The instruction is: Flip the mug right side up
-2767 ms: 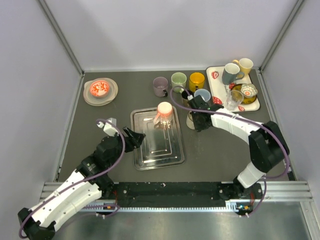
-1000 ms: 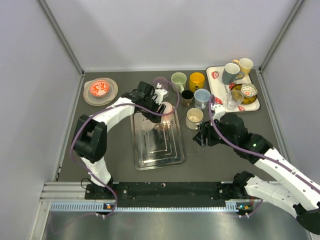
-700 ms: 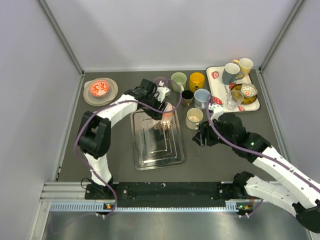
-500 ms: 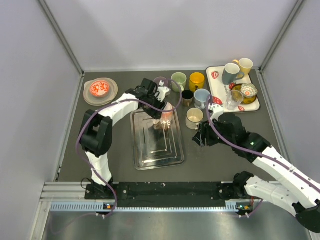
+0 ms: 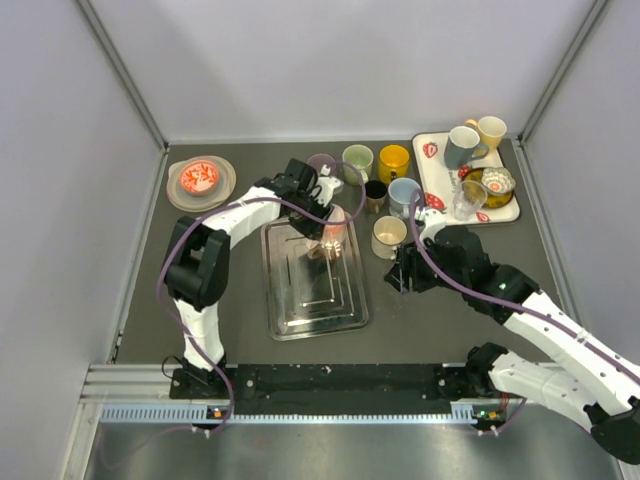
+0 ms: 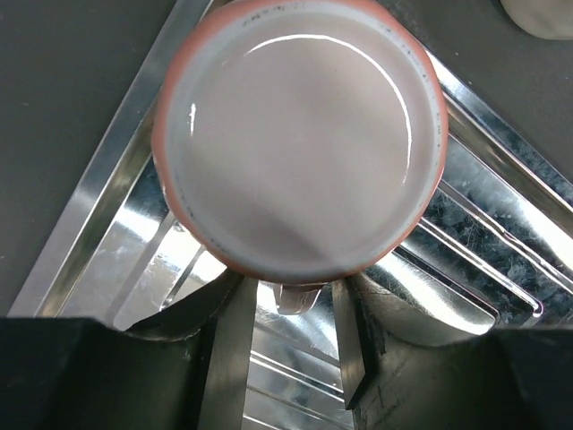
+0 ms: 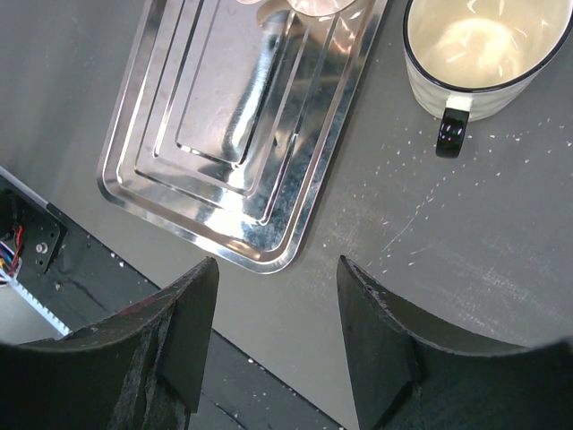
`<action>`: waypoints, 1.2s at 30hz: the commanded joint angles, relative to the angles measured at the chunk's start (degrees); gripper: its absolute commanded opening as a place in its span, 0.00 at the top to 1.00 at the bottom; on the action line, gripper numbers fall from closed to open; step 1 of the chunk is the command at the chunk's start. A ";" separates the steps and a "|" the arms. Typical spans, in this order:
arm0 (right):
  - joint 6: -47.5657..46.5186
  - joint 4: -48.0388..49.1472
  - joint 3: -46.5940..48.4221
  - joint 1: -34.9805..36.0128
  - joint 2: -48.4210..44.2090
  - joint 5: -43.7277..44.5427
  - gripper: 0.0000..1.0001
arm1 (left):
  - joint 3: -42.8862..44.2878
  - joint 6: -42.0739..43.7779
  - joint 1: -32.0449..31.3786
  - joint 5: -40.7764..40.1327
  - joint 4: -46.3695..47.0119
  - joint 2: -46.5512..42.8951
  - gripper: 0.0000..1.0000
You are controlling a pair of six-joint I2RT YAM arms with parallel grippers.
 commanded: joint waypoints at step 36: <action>7.68 6.00 -0.07 0.62 -2.55 -6.28 0.46 | -23.85 -31.90 -2.11 8.32 17.60 -43.27 1.00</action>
